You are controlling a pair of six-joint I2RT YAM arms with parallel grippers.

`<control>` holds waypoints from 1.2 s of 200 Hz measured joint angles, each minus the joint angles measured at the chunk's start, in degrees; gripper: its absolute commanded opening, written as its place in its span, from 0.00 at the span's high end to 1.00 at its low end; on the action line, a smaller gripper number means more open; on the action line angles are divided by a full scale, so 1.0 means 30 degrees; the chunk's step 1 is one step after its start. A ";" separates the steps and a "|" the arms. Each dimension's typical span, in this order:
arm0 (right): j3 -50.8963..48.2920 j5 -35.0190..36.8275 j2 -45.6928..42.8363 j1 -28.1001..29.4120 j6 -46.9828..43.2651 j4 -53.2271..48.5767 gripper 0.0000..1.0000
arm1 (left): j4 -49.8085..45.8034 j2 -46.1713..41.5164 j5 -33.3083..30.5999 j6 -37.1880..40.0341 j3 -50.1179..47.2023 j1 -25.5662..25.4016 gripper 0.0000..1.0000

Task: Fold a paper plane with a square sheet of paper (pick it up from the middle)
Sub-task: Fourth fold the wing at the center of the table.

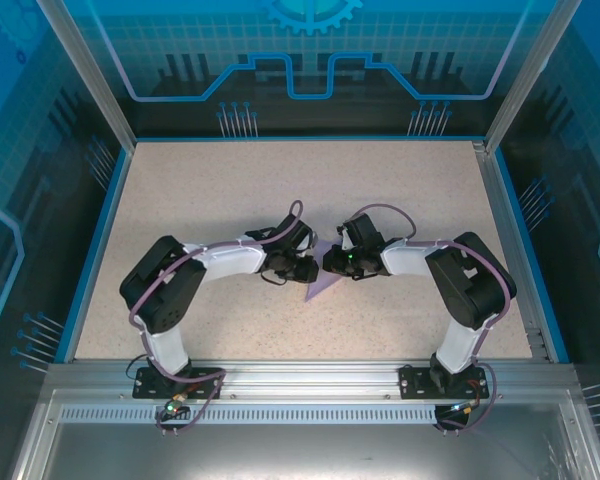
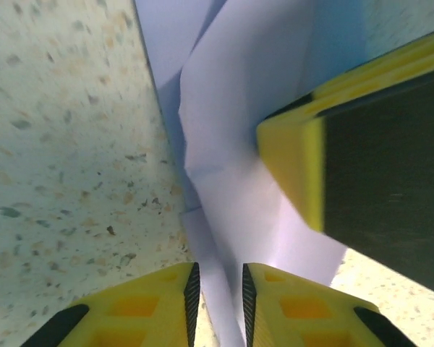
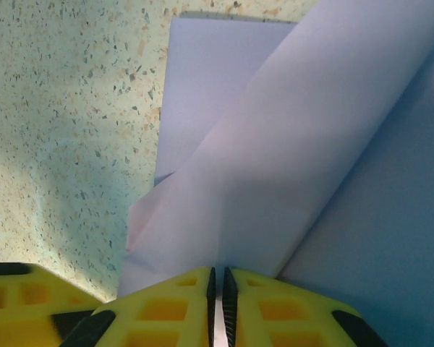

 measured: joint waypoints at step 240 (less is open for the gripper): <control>-0.0248 -0.0146 0.0000 -0.0036 0.0000 0.0525 0.89 | 0.2674 0.1122 0.2878 -0.0189 -0.1049 -0.0306 0.87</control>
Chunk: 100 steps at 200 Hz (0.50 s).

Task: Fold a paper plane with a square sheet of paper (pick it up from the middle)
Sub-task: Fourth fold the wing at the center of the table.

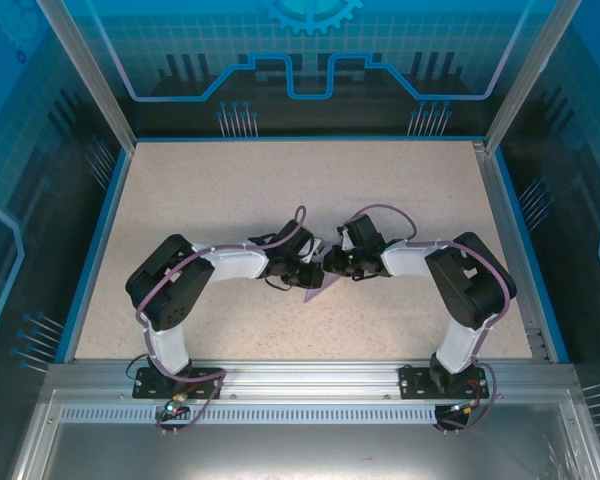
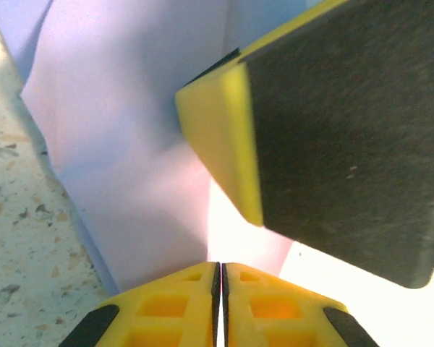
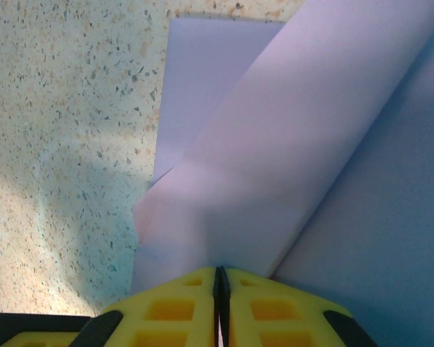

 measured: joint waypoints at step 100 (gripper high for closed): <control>-0.0051 -0.0058 0.0000 -0.0007 -0.0007 0.0044 0.89 | 0.1501 -0.0233 -0.0058 -0.0007 -0.1086 -0.0007 0.88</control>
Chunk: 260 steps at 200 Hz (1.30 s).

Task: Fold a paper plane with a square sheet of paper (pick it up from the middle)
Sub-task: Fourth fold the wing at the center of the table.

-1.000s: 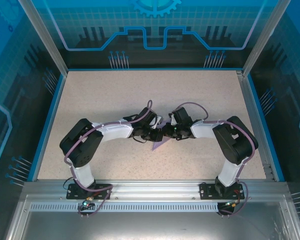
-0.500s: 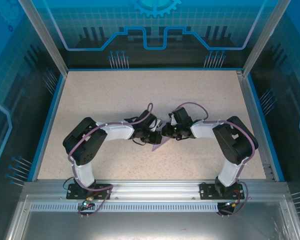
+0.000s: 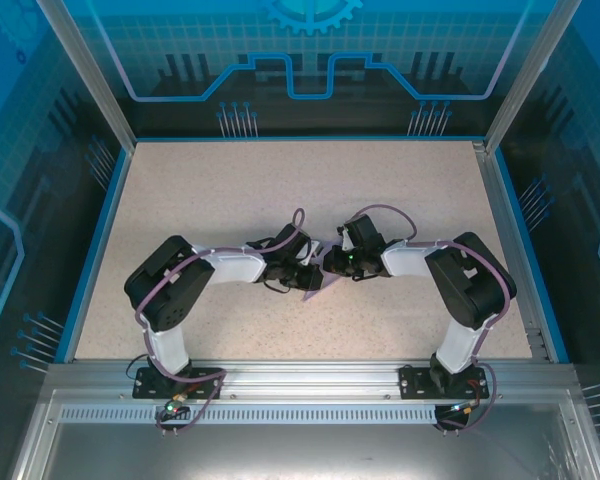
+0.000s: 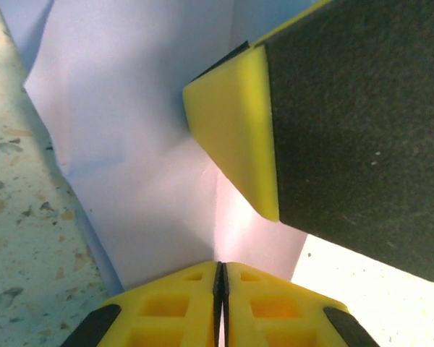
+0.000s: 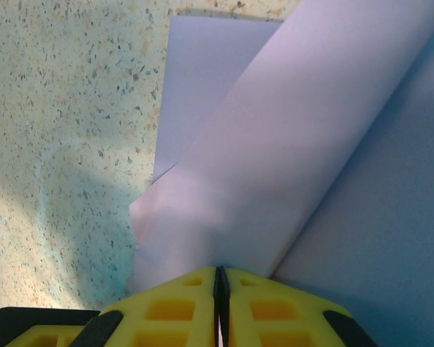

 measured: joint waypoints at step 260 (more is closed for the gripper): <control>-0.0044 -0.0459 0.0000 0.0007 -0.0138 -0.0204 0.89 | -0.0714 -0.2856 -0.1741 0.0364 -0.2834 -0.1297 0.90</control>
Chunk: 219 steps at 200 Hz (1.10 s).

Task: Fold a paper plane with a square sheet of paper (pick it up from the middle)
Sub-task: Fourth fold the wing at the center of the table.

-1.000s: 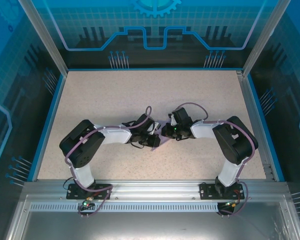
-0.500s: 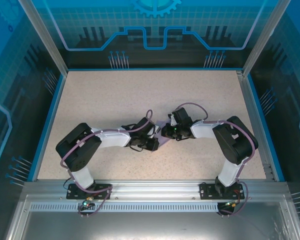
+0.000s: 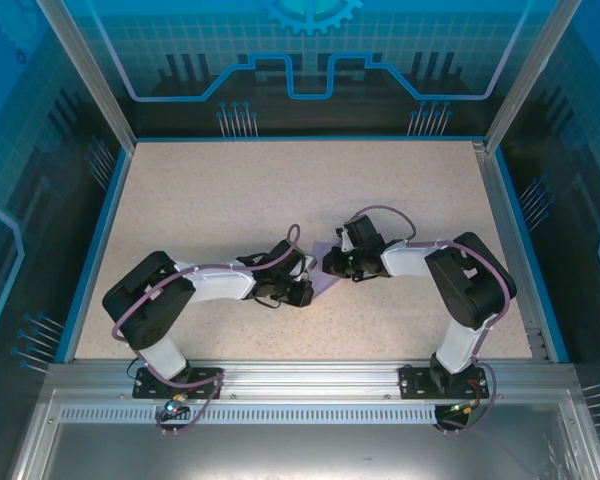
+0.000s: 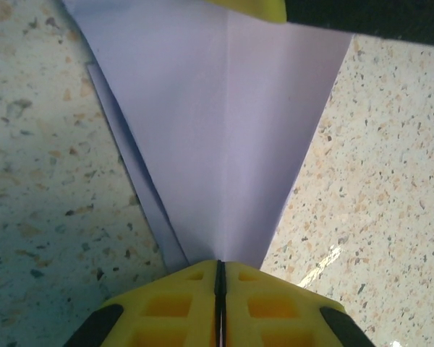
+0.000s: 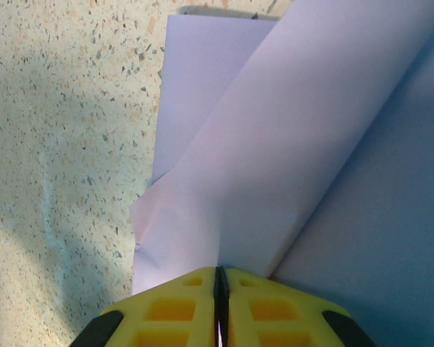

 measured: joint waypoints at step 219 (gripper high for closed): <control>-0.0299 -0.0036 -0.0182 0.0000 -0.0146 0.0350 0.89 | -0.0867 -0.0080 0.1013 -0.0882 0.2346 0.0896 0.80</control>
